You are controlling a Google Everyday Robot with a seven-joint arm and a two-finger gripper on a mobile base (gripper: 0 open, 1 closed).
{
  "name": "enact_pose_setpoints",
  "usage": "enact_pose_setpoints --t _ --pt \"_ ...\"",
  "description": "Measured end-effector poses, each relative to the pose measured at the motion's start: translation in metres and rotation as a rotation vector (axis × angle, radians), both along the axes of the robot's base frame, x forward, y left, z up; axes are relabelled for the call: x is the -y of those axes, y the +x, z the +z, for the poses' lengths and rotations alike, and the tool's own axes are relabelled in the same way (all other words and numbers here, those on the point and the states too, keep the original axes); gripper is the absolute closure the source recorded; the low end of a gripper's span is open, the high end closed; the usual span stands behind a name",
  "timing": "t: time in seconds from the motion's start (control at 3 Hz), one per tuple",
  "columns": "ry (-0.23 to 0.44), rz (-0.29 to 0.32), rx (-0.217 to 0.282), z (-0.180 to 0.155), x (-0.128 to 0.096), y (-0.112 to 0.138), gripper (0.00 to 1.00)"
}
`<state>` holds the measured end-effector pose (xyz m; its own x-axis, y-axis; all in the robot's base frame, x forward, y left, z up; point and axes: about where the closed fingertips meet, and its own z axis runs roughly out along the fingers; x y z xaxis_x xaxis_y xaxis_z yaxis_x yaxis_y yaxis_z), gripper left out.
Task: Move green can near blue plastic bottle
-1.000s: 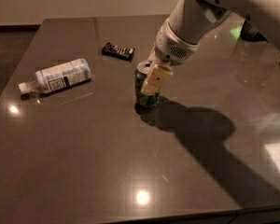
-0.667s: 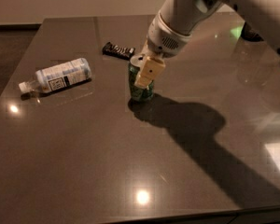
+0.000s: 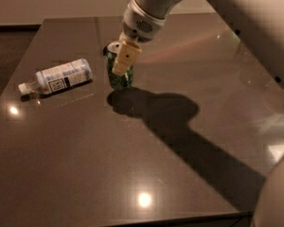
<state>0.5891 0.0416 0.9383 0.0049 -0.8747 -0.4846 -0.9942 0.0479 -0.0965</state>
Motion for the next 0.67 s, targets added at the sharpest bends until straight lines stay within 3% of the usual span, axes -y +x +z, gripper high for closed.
enact_pose_setpoints --t 0.33,0.67 --pt "0.017 0.044 0.002 0.004 -0.039 0.008 1.00" --pt "-0.002 0.079 -0.008 -0.008 -0.060 0.004 0.80"
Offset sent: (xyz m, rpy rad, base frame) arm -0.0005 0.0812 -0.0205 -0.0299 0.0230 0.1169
